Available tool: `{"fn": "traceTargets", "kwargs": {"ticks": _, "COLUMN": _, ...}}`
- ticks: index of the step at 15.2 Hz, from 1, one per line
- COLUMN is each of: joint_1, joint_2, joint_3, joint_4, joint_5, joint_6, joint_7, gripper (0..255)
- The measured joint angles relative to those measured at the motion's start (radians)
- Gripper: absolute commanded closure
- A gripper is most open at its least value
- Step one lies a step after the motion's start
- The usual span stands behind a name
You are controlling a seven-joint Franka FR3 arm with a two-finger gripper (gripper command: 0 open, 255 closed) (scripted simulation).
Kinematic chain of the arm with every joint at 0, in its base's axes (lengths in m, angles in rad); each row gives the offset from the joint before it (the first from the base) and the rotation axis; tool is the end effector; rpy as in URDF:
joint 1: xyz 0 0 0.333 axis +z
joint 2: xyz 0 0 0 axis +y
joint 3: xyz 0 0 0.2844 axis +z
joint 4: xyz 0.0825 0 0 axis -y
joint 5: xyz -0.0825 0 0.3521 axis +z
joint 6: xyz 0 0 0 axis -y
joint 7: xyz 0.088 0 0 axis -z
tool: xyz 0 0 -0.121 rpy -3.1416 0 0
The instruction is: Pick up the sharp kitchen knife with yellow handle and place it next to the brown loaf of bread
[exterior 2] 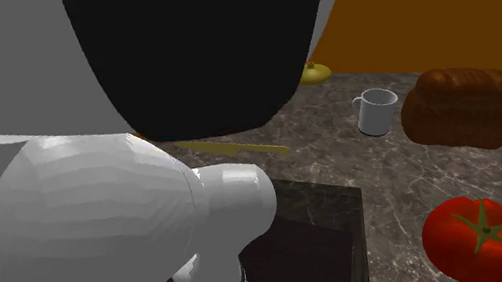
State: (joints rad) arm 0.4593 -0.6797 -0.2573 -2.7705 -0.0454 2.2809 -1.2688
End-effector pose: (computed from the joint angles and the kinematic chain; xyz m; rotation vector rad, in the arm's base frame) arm 0.3339 0.0761 0.3939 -2.2276 -2.1574 -0.3319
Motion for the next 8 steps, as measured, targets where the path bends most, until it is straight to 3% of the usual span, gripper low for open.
{"fn": "traceTargets", "kwargs": {"ticks": 2, "joint_1": 0.029, "joint_2": 0.054, "joint_3": -0.010, "joint_4": -0.004, "joint_5": -0.004, "joint_6": 0.052, "joint_7": -0.040, "gripper": 0}}
{"fn": "traceTargets", "kwargs": {"ticks": 4, "joint_1": 0.033, "joint_2": 0.072, "joint_3": -0.016, "joint_4": -0.056, "joint_5": -0.013, "joint_6": -0.019, "joint_7": -0.066, "gripper": 0}}
{"fn": "traceTargets", "kwargs": {"ticks": 8, "joint_1": 0.043, "joint_2": 0.108, "joint_3": -0.024, "joint_4": -0.074, "joint_5": -0.008, "joint_6": 0.009, "joint_7": -0.077, "gripper": 0}}
